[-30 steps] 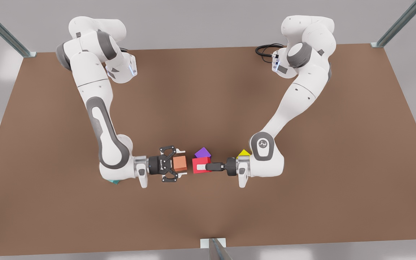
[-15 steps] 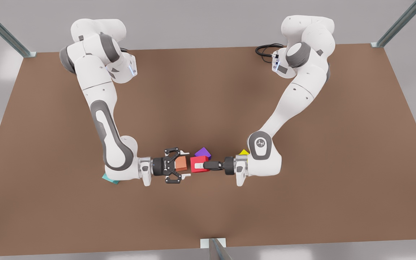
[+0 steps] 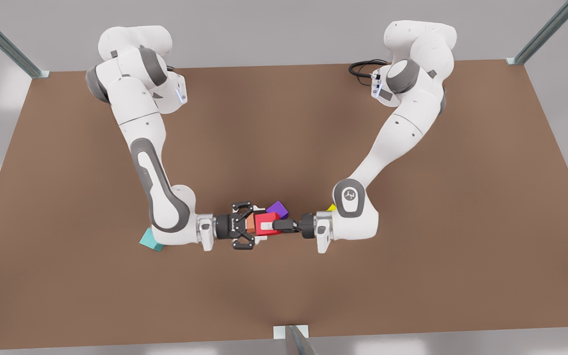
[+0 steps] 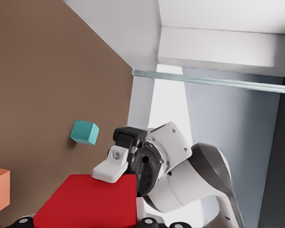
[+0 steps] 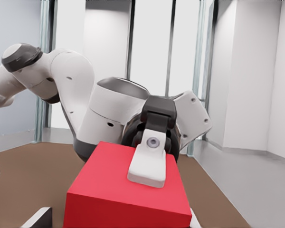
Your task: Pick up red wooden cube and pass to hand red wooden cube and place in blue wooden cube
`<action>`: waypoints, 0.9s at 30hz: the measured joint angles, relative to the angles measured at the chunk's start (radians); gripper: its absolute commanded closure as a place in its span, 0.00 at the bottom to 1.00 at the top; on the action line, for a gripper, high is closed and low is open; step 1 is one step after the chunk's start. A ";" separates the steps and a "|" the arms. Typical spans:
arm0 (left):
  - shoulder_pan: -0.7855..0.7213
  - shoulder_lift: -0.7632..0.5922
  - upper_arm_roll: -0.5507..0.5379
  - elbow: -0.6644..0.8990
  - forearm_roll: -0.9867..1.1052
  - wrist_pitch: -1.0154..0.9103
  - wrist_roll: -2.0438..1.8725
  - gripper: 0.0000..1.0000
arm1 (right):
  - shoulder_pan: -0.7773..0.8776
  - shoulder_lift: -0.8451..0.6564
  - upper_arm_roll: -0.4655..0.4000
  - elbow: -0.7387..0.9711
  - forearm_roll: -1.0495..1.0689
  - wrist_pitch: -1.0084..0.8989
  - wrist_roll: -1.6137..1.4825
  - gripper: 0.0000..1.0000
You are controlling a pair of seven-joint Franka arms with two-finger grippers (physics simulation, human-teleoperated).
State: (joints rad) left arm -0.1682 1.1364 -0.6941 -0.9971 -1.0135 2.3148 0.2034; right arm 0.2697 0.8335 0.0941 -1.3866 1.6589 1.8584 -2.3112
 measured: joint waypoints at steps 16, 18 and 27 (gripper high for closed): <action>-0.010 -0.001 -0.003 0.002 0.002 0.028 0.007 0.39 | -0.001 0.010 0.031 0.001 0.007 0.034 -0.048 0.34; -0.010 -0.001 -0.003 0.003 -0.010 0.027 0.017 0.00 | -0.001 0.010 0.031 0.001 0.007 0.035 -0.052 0.34; 0.012 -0.006 -0.004 -0.003 -0.021 0.022 0.047 0.00 | -0.002 0.010 0.031 0.001 0.008 0.035 -0.063 0.34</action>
State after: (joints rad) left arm -0.1562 1.1302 -0.6982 -1.0004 -1.0345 2.3371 0.2508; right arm 0.2674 0.8430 0.1253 -1.3856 1.6666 1.8937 -2.3745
